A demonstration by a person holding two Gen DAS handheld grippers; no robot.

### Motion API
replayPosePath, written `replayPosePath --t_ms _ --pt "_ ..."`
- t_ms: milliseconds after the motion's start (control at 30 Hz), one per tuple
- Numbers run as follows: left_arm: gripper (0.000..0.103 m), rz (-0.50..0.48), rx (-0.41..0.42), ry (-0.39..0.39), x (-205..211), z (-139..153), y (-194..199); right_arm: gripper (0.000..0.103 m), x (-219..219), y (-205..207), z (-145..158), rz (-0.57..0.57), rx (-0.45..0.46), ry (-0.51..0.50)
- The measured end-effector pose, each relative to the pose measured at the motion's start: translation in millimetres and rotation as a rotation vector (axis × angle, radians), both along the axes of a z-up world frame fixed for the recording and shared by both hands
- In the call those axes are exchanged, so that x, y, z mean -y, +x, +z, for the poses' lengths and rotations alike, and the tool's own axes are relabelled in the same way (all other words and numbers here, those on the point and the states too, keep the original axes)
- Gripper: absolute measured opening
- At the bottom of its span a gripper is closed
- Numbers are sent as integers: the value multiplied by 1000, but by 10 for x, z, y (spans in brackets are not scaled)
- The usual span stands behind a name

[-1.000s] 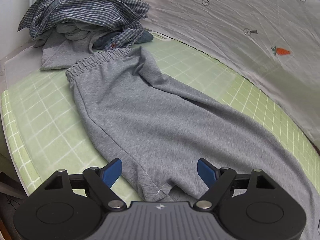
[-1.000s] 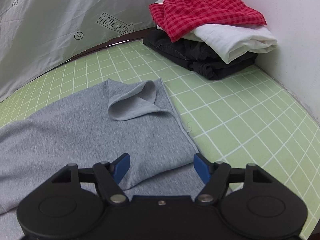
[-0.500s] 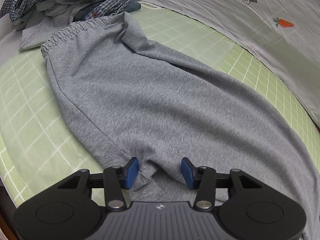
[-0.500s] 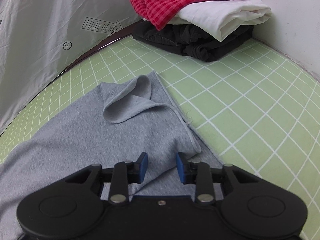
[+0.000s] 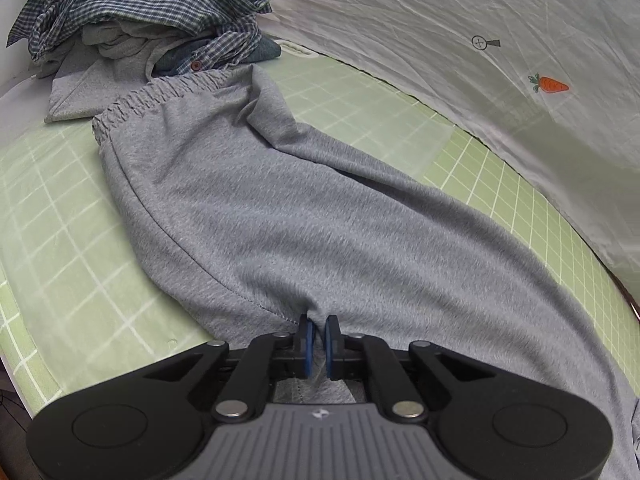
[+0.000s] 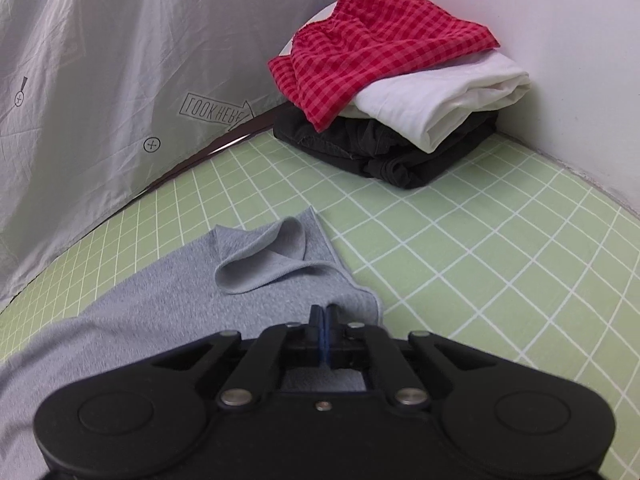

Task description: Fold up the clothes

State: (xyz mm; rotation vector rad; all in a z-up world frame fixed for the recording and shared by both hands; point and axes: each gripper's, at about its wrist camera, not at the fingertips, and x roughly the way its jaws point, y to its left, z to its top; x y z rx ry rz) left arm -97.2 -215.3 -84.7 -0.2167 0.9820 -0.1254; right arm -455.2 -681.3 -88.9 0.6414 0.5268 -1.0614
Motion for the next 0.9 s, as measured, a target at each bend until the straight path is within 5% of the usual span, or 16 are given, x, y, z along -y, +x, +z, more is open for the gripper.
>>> replayPosePath --t_ms 233,467,567,633,667,900 --pt "6 -34 63 -32 -233 289 -161 0 -168 -259 345 -22 31 -102" --pt "9 1 -72 35 -398 -172 -273 1 -235 -368 -26 -36 -120 -27" --pt "17 -3 -105 76 -389 -256 -265 9 -217 -402 -174 -53 -162 29" --pt "24 -9 -82 93 -365 -198 -260 42 -240 -420 -151 -59 -147 17" --pt "28 -14 -65 107 -342 -155 -256 46 -253 -398 -108 -46 -141 -9" --pt "72 -80 61 215 74 90 -126 45 -99 23 44 93 -105 -68"
